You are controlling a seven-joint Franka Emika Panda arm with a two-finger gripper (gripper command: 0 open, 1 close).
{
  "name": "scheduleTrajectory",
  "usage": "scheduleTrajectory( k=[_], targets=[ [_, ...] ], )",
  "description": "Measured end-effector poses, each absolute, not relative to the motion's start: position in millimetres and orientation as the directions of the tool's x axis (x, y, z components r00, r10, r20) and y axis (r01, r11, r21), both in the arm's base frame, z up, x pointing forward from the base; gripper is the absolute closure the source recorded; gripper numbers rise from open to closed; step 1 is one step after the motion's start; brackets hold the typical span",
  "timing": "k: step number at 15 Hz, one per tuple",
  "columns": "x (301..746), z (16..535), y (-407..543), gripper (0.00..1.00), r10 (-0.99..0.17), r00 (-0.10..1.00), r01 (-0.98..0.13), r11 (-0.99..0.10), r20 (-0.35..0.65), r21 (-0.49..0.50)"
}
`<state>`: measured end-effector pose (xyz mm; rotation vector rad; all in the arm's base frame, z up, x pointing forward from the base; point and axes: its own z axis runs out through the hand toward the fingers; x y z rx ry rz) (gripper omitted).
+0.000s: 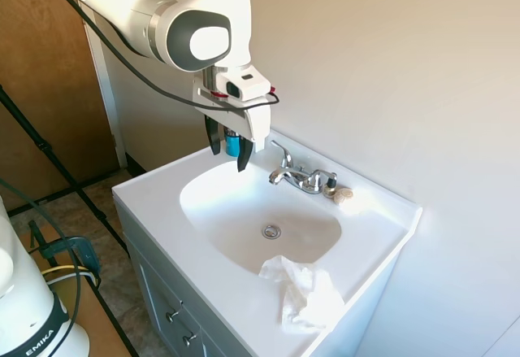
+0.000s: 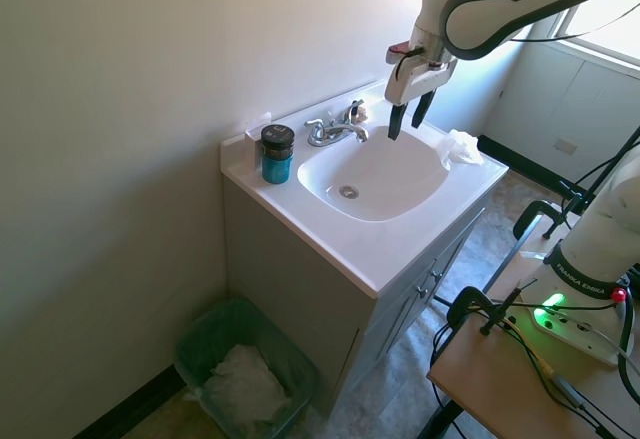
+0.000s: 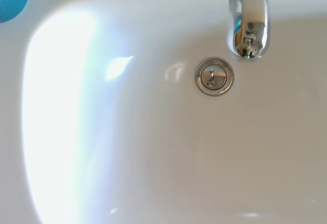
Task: Throw the tissue in the trash bin
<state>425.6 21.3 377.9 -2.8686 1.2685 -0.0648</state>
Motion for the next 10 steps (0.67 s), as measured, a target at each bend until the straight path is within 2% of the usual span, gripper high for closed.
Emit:
scheduleTrajectory(
  k=[4, 7, 10],
  targets=[
    [429.1, 383.2, 0.9, 0.00, -0.762, 0.645, -0.763, -0.647, 0.048, -0.017],
    [434.9, 396.1, -53.1, 0.00, -0.818, 0.570, -0.819, -0.573, 0.081, -0.021],
    [433.0, 387.7, -109.1, 0.00, -0.875, 0.471, -0.879, -0.476, 0.109, -0.020]
  ],
)
